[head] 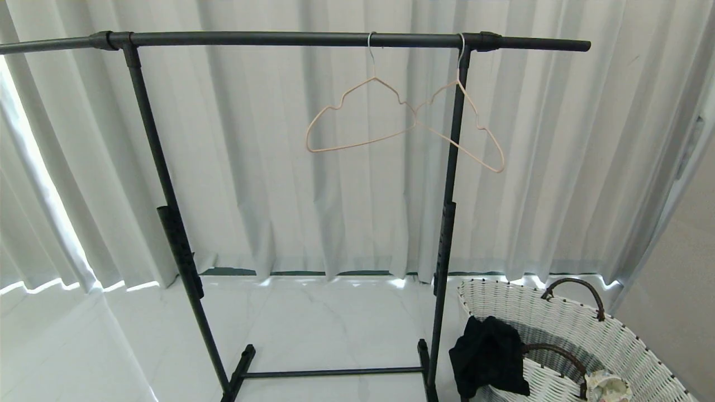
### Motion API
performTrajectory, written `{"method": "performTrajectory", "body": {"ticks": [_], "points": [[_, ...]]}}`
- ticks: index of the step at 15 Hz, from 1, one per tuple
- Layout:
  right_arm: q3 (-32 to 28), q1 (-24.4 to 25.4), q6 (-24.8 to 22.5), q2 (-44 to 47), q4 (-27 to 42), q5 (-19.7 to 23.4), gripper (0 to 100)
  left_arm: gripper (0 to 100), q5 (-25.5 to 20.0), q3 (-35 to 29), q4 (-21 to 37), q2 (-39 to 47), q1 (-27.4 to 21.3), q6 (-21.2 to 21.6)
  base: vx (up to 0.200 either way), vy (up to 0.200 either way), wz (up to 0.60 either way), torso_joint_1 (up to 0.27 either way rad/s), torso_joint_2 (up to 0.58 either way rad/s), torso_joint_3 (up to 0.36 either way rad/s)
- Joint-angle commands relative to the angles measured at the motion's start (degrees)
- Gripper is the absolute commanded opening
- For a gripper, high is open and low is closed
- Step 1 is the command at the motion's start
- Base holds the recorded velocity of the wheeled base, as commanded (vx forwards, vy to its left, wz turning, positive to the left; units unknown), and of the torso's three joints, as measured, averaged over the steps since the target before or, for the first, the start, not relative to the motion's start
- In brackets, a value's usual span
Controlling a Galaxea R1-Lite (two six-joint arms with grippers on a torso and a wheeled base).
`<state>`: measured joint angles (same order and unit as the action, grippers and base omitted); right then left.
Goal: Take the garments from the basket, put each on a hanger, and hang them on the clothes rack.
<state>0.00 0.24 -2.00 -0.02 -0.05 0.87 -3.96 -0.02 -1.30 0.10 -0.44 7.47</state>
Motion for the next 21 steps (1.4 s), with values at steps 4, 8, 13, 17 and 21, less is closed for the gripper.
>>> {"method": "performTrajectory", "body": {"ticks": [4,8,13,17,21], "points": [[0.0,0.0,0.5,0.0,-0.1,0.0,100,100,0.0,0.0,0.0,0.0,0.0,-0.2,0.050,0.000,0.00,0.002,0.00,0.001],[0.0,0.0,0.2,0.0,0.0,0.1,100,100,0.0,0.0,0.0,0.0,0.0,-0.1,0.100,0.000,0.00,0.000,0.00,0.000],[0.0,0.5,0.2,1.8,-0.1,0.1,100,100,0.0,0.0,0.0,0.0,0.0,0.0,0.000,0.000,0.00,0.000,0.00,0.000],[-6.5,0.6,0.6,2.0,-0.8,0.5,100,100,0.0,0.0,0.0,0.0,0.0,0.1,0.000,0.000,0.00,0.000,0.00,0.000],[-22.1,5.6,-11.7,27.3,12.7,-0.6,100,100,-0.1,0.0,0.0,0.1,0.0,0.3,0.000,0.000,0.00,0.000,0.00,0.000]]}}
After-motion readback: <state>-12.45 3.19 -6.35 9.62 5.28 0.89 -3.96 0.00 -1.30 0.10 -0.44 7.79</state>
